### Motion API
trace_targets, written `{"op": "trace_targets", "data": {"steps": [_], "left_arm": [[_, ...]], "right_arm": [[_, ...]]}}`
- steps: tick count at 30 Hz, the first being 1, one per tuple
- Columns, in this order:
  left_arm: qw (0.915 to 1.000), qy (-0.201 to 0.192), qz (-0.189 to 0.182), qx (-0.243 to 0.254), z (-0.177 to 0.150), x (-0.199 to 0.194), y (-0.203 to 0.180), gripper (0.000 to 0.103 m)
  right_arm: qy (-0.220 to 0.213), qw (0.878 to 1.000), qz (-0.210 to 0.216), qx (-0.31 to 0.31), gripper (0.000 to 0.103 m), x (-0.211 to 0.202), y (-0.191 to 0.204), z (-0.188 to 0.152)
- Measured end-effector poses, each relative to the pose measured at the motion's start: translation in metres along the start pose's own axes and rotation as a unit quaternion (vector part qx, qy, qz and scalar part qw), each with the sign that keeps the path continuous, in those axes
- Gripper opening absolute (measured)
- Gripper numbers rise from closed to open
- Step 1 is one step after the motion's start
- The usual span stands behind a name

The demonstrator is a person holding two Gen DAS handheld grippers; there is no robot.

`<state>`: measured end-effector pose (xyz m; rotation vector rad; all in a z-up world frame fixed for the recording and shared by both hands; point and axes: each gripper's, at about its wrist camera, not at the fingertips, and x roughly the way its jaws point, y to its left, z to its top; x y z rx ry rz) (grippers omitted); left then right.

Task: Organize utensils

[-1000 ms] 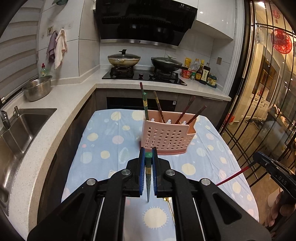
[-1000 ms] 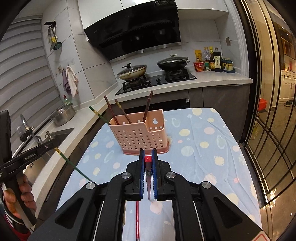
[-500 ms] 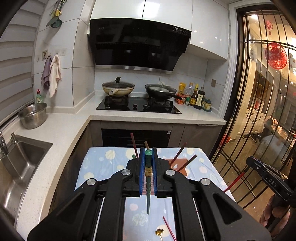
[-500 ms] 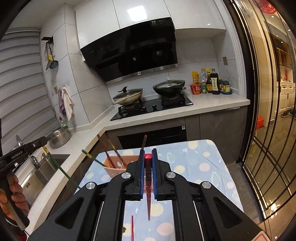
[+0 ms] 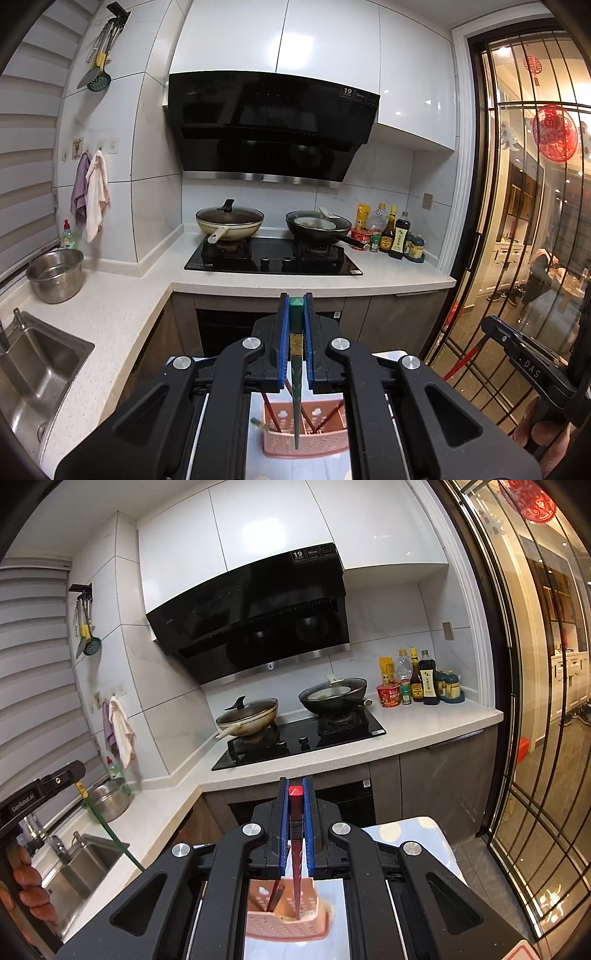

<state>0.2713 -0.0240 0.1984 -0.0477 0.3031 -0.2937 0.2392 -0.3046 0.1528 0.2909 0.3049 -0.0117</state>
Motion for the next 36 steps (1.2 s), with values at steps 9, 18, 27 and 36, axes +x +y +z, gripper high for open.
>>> {"op": "trace_targets", "data": {"steps": [9,18,27,36], "left_arm": [[0.9996,0.026,0.009,0.007,-0.015,0.046,0.005,0.006],[0.9993,0.036,0.008,0.008,-0.020,0.060,0.007,0.004],[0.9976,0.068,0.008,-0.003,-0.039,0.056,0.020,0.005],[0.9917,0.129,-0.006,0.001,-0.093,0.037,0.026,0.007]], "right_arm": [[0.036,0.999,-0.007,0.006,0.007,0.057,0.001,-0.011],[0.065,0.998,-0.008,0.013,0.007,0.085,-0.001,-0.030],[0.076,0.997,-0.004,0.011,0.007,0.082,-0.003,-0.041],[0.041,0.999,0.018,0.028,0.007,0.041,-0.007,-0.030]]}}
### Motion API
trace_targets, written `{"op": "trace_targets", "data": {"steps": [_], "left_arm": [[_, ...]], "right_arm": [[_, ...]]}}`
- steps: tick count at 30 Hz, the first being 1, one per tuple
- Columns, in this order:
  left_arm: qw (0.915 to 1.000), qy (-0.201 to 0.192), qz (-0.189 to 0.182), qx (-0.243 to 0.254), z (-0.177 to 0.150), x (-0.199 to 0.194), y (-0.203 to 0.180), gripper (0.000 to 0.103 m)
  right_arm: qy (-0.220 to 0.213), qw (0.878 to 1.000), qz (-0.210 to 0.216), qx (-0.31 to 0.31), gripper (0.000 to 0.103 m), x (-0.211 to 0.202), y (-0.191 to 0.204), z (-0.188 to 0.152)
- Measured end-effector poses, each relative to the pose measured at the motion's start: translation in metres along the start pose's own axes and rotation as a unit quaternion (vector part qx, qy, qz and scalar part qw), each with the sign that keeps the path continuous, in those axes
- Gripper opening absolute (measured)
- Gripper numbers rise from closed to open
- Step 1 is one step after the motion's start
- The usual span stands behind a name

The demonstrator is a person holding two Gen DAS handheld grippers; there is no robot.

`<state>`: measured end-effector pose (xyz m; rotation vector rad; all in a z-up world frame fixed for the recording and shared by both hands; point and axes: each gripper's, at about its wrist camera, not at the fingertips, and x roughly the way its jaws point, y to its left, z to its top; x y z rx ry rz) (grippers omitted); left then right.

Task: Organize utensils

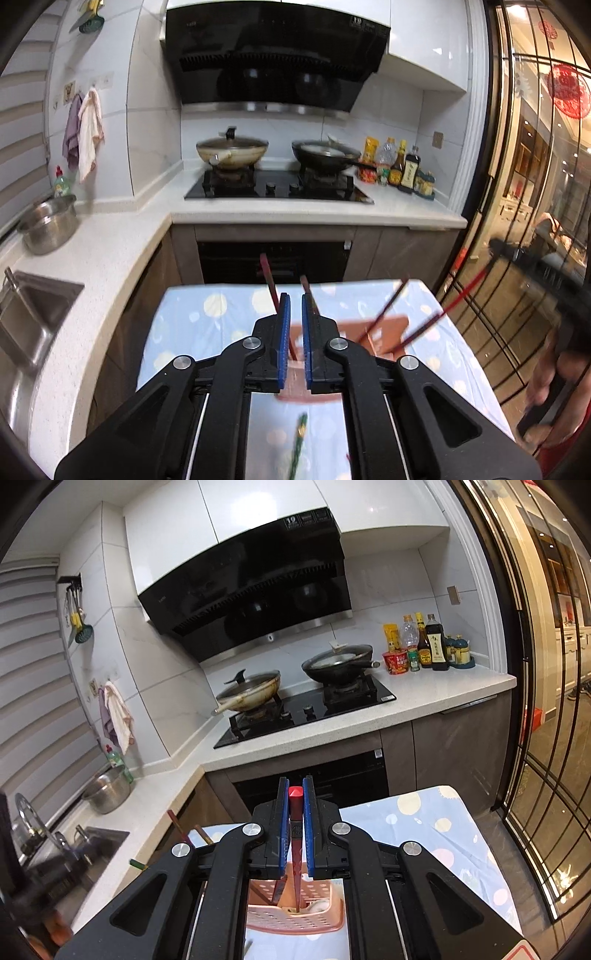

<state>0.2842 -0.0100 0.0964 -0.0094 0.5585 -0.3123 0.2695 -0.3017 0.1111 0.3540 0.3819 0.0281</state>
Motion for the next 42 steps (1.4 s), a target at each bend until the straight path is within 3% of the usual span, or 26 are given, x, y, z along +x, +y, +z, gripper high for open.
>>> {"op": "trace_targets", "data": {"steps": [2,4,5,9,12,17,23,32,33,36,42], "left_arm": [[0.9997,0.023,-0.005,0.006,-0.023,0.000,0.001,0.013],[0.9988,0.047,0.000,0.016,-0.050,0.003,-0.001,0.033],[0.9981,0.058,0.002,0.019,-0.061,0.007,-0.001,0.036],[0.9930,0.117,0.005,0.014,-0.103,0.035,0.002,0.039],[0.9881,0.153,0.009,0.017,-0.124,0.061,0.003,0.048],[0.9804,0.196,0.010,0.021,-0.149,0.110,0.000,0.050],[0.9722,0.233,0.020,0.018,-0.167,0.153,0.001,0.046],[0.9696,0.243,0.023,0.016,-0.174,0.166,0.006,0.021],[0.9692,0.244,0.026,0.017,-0.173,0.166,0.005,0.009],[0.9686,0.248,0.017,0.001,-0.169,0.161,0.009,0.007],[0.9789,0.204,0.006,-0.008,-0.140,0.113,0.008,0.007]], "right_arm": [[-0.007,1.000,0.007,0.005,0.007,-0.013,0.000,0.002],[-0.014,1.000,0.012,0.008,0.007,-0.025,-0.001,0.003],[-0.017,1.000,0.014,0.011,0.007,-0.031,-0.001,0.003],[-0.030,0.999,0.021,0.015,0.007,-0.056,0.000,0.004],[-0.044,0.999,0.024,0.017,0.007,-0.072,0.000,0.008],[-0.056,0.998,0.012,0.007,0.007,-0.088,0.001,0.015],[-0.039,0.999,0.002,0.001,0.007,-0.084,-0.004,0.003],[-0.007,1.000,0.000,0.010,0.007,-0.067,-0.009,-0.017],[-0.005,1.000,0.000,0.010,0.007,-0.066,-0.009,-0.018],[-0.001,1.000,0.000,0.009,0.007,-0.065,-0.007,-0.020],[0.003,1.000,0.004,0.006,0.007,-0.064,-0.006,-0.022]]}}
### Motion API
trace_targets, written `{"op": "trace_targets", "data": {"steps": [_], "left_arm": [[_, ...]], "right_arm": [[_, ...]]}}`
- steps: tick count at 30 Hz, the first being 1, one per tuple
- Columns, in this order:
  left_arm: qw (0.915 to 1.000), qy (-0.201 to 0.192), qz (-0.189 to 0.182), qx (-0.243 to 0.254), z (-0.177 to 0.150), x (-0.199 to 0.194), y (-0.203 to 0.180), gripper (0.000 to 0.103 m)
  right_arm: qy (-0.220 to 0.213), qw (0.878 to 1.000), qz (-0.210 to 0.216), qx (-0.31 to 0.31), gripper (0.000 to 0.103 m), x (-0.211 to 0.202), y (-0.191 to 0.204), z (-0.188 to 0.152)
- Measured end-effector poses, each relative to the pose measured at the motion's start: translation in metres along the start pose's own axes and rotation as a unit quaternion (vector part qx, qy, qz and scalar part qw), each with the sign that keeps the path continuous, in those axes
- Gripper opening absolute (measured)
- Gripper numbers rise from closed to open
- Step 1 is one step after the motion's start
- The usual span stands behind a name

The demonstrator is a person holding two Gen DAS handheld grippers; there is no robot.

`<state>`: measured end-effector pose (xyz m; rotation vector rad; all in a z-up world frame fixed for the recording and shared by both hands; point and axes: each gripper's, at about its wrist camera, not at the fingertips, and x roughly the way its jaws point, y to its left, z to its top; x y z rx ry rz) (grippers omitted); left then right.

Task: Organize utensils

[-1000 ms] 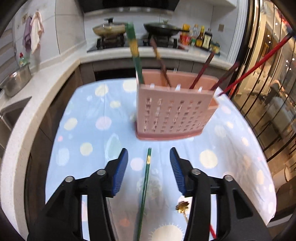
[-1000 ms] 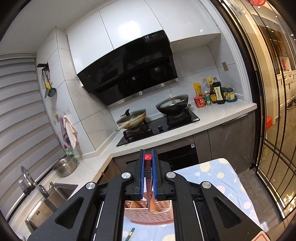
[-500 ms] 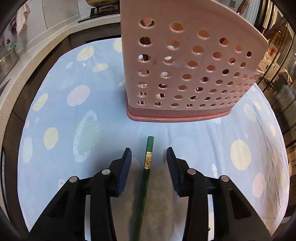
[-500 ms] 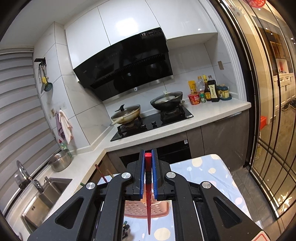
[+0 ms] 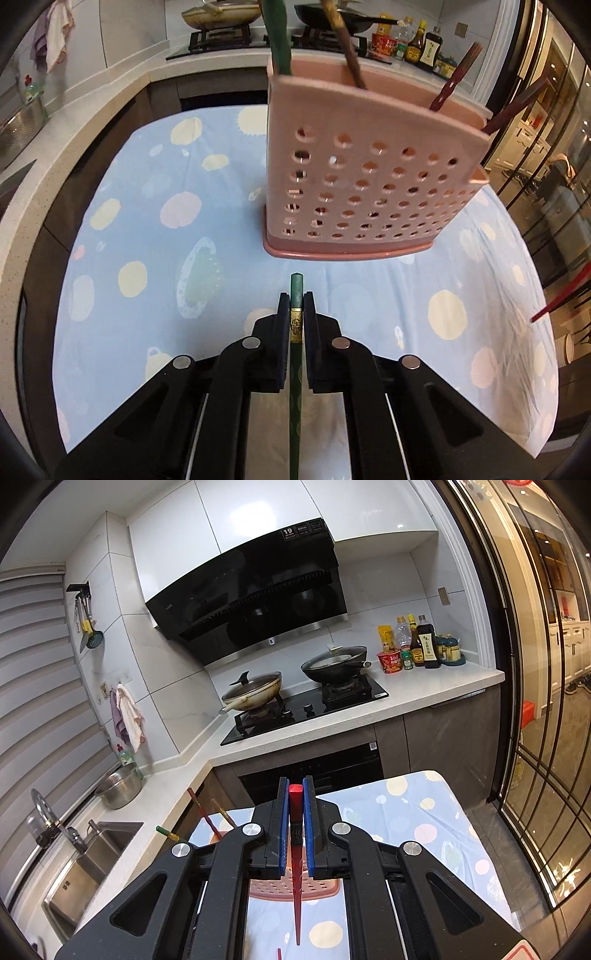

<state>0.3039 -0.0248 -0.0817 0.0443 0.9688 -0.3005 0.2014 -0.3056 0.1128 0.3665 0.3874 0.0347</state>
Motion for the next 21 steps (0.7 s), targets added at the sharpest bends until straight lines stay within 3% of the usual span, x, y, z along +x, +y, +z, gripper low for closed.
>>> {"op": "trace_targets", "data": {"steps": [9,21], "left_arm": [[0.9936,-0.111,-0.020,0.000,0.038,-0.114,-0.009,0.007],[0.9685,-0.245,-0.039,0.018,0.128,-0.216,-0.031,0.007]], "right_arm": [[0.005,1.000,0.020,-0.009,0.007,0.004,0.012,0.005],[-0.025,0.998,0.046,-0.026,0.007,0.028,0.047,0.050]]}}
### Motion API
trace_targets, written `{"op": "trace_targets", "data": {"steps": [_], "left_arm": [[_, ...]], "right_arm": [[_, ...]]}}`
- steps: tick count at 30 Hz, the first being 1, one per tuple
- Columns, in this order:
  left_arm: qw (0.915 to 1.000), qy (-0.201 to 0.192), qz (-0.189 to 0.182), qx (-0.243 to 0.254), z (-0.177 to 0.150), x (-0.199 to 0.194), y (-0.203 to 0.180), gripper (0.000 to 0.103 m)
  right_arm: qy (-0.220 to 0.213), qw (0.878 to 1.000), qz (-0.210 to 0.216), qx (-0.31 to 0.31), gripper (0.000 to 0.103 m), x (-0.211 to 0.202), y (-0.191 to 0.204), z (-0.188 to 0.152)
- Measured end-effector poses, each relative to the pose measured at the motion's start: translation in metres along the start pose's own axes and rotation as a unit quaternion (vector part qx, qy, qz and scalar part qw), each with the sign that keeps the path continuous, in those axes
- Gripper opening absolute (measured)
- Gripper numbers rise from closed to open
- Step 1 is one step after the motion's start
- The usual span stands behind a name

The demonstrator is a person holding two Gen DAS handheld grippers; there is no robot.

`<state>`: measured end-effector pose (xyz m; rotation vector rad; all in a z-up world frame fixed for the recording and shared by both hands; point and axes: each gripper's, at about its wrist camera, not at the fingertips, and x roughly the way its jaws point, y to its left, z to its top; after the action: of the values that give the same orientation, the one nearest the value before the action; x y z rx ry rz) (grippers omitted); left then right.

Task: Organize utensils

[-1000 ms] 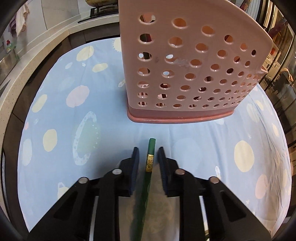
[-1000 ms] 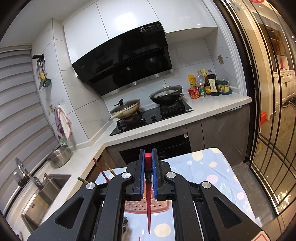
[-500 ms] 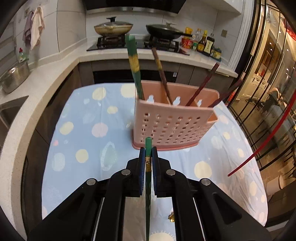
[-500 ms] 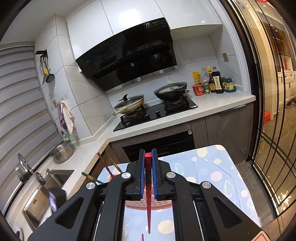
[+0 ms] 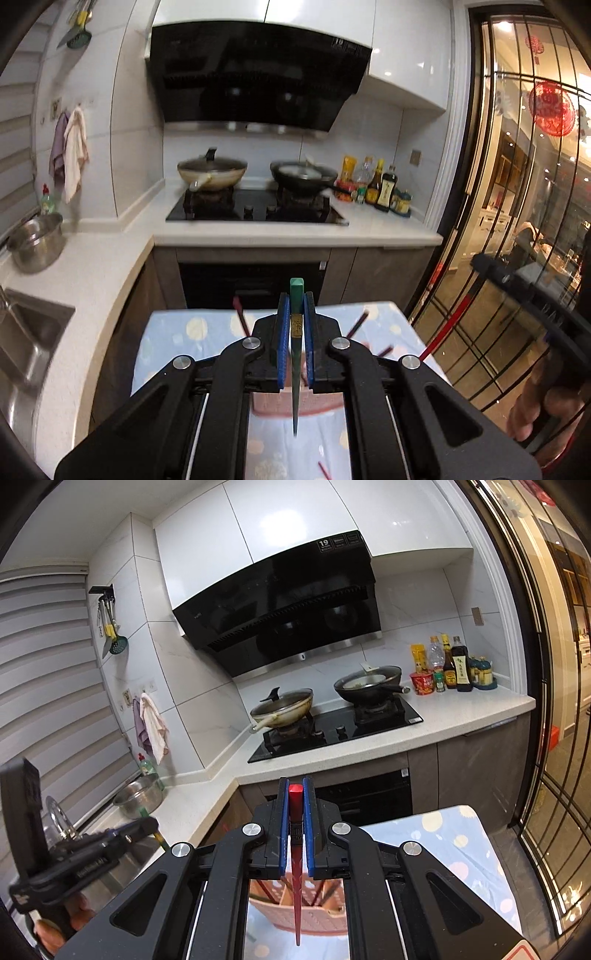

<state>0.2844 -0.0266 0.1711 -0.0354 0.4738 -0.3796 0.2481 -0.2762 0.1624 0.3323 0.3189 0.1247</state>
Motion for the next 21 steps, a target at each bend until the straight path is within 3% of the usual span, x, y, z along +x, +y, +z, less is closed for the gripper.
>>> {"op": "trace_targets", "data": {"steps": [8,21], "left_arm": [[0.9994,-0.032,0.010,0.008,0.042,0.014,-0.005,0.007],[0.9993,0.026,0.026,-0.008,0.007,0.066,0.014,0.007]], "right_arm": [[0.002,1.000,0.003,0.003,0.007,0.039,0.007,0.017],[0.045,0.999,-0.015,0.000,0.007,0.091,0.005,-0.012]]}}
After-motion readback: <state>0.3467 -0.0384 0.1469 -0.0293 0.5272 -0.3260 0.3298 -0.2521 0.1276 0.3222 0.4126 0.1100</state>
